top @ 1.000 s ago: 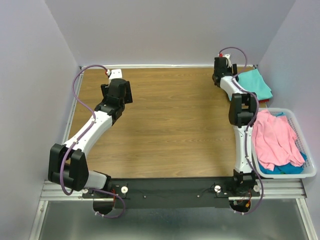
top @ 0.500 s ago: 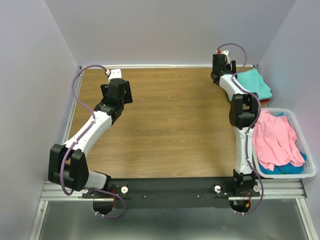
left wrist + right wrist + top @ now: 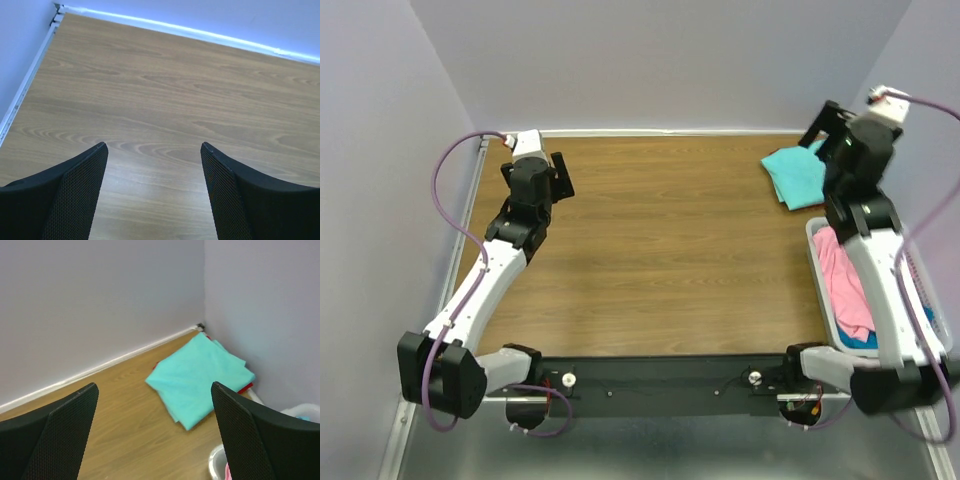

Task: Fold and stack the t-shirts
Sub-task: Reset both grippers

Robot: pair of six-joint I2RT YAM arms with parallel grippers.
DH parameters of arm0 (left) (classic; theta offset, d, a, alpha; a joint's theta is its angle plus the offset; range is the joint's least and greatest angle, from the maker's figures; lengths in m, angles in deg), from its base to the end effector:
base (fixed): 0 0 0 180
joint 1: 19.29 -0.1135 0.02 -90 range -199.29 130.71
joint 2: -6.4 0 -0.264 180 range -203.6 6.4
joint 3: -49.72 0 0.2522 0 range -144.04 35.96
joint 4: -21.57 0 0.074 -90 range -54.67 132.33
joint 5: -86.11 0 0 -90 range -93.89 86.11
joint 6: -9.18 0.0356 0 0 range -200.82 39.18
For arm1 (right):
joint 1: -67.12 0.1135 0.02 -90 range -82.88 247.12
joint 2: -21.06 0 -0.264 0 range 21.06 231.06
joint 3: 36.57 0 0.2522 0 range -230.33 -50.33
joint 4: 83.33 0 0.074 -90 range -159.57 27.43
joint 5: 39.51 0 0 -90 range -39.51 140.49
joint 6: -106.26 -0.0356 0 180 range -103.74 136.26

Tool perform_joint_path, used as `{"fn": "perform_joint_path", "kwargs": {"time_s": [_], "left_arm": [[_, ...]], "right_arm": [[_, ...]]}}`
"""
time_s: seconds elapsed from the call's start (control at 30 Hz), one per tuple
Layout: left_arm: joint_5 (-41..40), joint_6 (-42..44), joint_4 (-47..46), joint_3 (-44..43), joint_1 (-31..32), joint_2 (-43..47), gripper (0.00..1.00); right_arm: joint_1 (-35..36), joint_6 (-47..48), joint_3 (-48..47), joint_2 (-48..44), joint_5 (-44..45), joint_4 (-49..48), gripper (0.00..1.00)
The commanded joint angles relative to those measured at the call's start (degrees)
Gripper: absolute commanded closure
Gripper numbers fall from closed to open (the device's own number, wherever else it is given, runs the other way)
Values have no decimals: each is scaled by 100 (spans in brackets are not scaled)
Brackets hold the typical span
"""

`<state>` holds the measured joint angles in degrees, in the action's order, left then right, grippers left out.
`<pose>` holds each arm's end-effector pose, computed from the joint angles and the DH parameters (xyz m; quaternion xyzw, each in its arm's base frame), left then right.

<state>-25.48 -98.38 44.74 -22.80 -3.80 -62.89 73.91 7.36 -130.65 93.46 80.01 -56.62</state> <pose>0.2725 -0.0619 0.3381 -0.1220 0.8023 -0.0133 0.5842 0.2792 0.0156 0.4491 0.1852 0.7098 -0.0970 0.6726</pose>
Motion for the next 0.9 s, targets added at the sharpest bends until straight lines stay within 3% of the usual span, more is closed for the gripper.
{"fn": "perform_joint_path", "kwargs": {"time_s": [0.0, 0.17, 0.37, 0.67, 0.87], "left_arm": [[137, -195, -264, 216, -28, 644, 17], [207, -423, -141, 470, -37, 1881, 17], [-91, -432, -158, 1163, -28, 3358, 17], [-13, -494, -510, 2544, -28, 4810, 16], [-21, -406, -747, 2756, -28, 4794, 16]], "right_arm": [[7, -805, 1130, -1471, -1061, 419, 0], [-2, -1139, 2377, -3587, -1624, 489, 0], [-2, -1211, 3442, -5190, -1538, 542, 0], [7, -612, 3645, -5166, -1598, 788, 0], [-2, -753, 3944, -5385, -1581, 779, 0]]}}
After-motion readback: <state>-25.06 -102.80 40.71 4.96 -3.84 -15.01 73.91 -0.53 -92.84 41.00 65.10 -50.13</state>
